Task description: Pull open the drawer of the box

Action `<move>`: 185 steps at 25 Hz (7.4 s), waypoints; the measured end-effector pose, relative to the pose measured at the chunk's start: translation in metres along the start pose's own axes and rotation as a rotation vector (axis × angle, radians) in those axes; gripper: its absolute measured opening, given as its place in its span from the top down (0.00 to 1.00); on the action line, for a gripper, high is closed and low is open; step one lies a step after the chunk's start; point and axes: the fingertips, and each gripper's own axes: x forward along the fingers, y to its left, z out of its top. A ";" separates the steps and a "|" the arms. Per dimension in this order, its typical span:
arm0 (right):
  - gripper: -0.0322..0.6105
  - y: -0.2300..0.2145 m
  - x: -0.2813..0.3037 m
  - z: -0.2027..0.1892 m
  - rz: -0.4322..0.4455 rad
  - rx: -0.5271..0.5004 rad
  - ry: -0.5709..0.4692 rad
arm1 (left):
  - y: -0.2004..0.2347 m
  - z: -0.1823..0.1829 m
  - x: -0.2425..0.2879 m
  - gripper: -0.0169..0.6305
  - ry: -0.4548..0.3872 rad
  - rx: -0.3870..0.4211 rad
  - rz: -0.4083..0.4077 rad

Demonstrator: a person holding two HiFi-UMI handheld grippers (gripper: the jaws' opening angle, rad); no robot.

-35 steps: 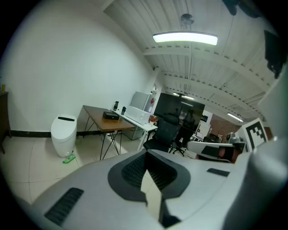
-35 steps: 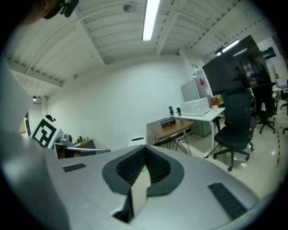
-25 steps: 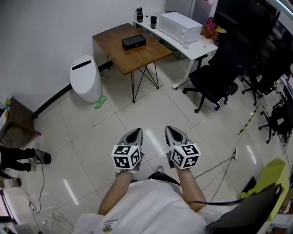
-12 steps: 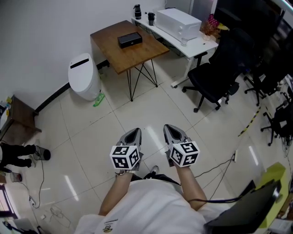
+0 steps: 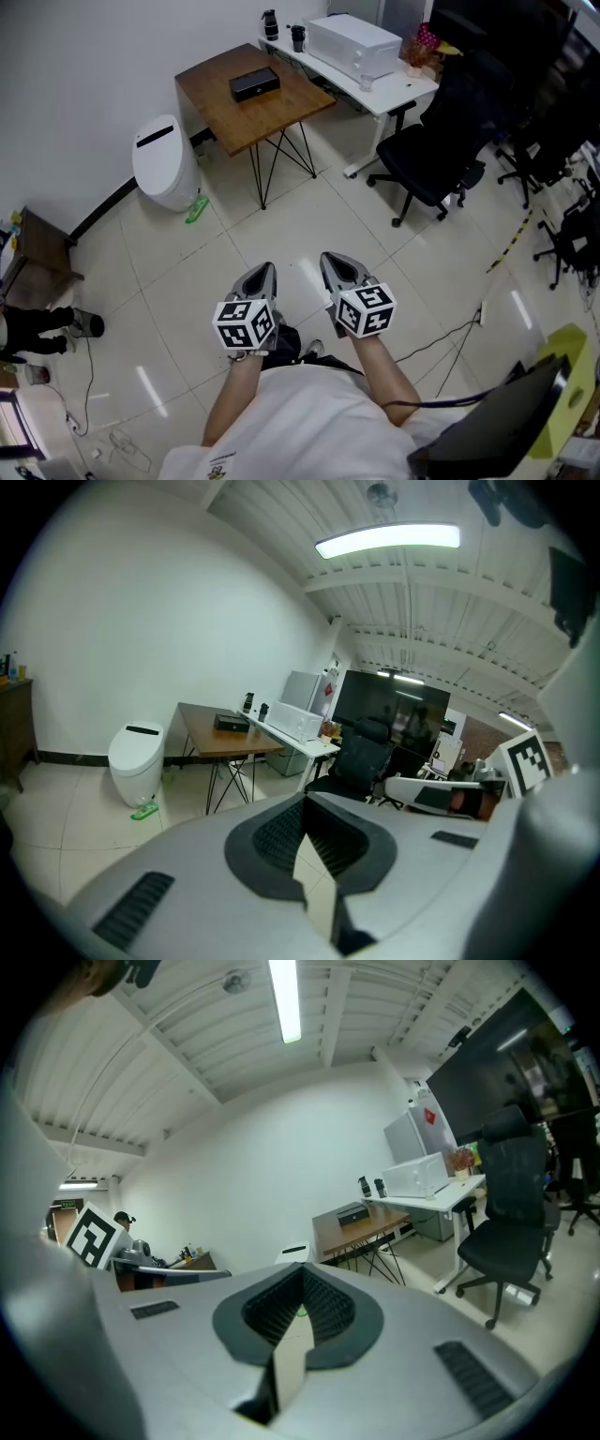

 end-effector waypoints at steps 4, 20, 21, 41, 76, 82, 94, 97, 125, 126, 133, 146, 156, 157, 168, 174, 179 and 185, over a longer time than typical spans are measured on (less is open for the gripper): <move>0.97 -0.007 0.004 0.003 -0.002 -0.002 0.002 | -0.001 -0.001 0.010 0.97 0.004 -0.004 -0.008; 0.97 -0.039 0.067 0.018 -0.035 0.001 0.027 | 0.035 0.031 0.069 0.97 -0.001 -0.023 -0.037; 0.97 -0.042 0.075 0.020 -0.036 0.000 0.030 | 0.040 0.036 0.075 0.97 -0.002 -0.020 -0.037; 0.97 -0.069 0.226 0.103 -0.050 -0.023 -0.015 | 0.137 0.148 0.179 0.97 -0.021 0.040 -0.066; 0.97 -0.226 0.479 0.227 0.081 -0.059 0.023 | 0.243 0.280 0.421 0.97 -0.046 -0.049 0.107; 0.97 -0.252 0.500 0.234 0.097 -0.058 0.043 | 0.247 0.286 0.449 0.97 -0.046 -0.093 0.119; 0.97 -0.278 0.527 0.229 0.119 -0.036 0.088 | 0.256 0.282 0.484 0.97 -0.006 -0.114 0.153; 0.97 -0.279 0.537 0.224 0.130 -0.034 0.110 | 0.262 0.282 0.490 0.97 0.003 -0.116 0.166; 0.97 -0.304 0.756 0.212 0.118 -0.066 0.227 | 0.379 0.325 0.632 0.97 0.096 -0.135 0.086; 0.97 -0.308 0.765 0.210 0.114 -0.059 0.230 | 0.385 0.325 0.638 0.97 0.099 -0.141 0.088; 0.89 -0.338 0.816 0.200 0.073 0.010 0.247 | 0.416 0.320 0.674 0.97 0.144 -0.174 0.097; 0.80 -0.362 0.893 0.140 0.005 0.018 0.370 | 0.454 0.308 0.720 0.97 0.208 -0.184 0.116; 0.80 -0.368 0.928 0.117 -0.048 -0.014 0.430 | 0.462 0.297 0.735 0.97 0.257 -0.141 0.102; 0.80 -0.368 0.930 0.117 -0.051 -0.010 0.432 | 0.463 0.298 0.736 0.97 0.259 -0.130 0.098; 0.84 -0.371 0.937 0.111 -0.071 -0.001 0.444 | 0.468 0.296 0.738 0.97 0.268 -0.141 0.090; 0.86 -0.370 0.939 0.111 -0.084 -0.013 0.439 | 0.468 0.292 0.735 0.97 0.278 -0.139 0.085; 0.87 -0.368 0.942 0.109 -0.091 -0.056 0.448 | 0.470 0.288 0.731 0.97 0.287 -0.140 0.078; 0.87 -0.368 0.938 0.108 -0.085 -0.084 0.458 | 0.464 0.287 0.728 0.97 0.282 -0.145 0.083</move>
